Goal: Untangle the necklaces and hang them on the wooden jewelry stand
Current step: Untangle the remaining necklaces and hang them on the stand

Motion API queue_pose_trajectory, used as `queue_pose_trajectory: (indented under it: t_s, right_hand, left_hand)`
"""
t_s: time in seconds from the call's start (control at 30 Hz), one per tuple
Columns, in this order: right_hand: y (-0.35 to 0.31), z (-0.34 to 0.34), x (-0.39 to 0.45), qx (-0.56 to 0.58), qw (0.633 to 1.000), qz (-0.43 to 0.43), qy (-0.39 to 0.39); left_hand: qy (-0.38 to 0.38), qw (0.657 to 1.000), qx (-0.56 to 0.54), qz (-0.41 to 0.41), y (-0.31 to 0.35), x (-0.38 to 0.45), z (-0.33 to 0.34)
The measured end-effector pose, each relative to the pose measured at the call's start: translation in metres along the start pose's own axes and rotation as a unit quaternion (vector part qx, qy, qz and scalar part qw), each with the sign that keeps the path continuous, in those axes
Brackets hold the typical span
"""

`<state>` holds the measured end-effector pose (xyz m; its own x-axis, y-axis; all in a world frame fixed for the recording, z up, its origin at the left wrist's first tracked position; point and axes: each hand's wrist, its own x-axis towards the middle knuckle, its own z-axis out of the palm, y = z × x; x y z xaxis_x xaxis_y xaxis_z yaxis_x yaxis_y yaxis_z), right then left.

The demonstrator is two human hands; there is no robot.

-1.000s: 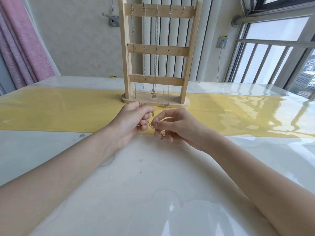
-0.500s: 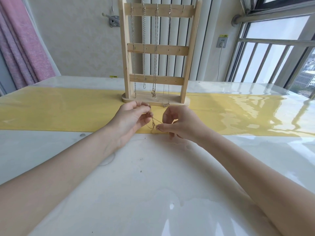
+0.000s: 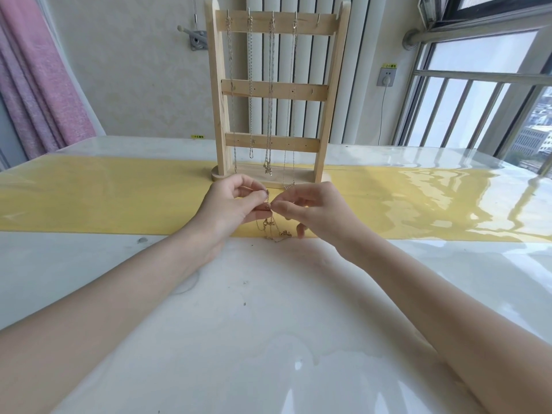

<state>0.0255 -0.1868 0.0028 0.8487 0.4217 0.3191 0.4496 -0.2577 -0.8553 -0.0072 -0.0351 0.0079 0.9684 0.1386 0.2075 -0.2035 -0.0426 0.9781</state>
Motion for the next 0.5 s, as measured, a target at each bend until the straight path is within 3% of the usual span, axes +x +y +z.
queue_pose_trajectory:
  t_s: [0.5]
  right_hand:
    - [-0.0054, 0.0007, -0.0015, -0.061, 0.998, 0.001, 0.026]
  left_hand:
    - [-0.015, 0.999, 0.026, -0.02, -0.0014, -0.0031, -0.0015]
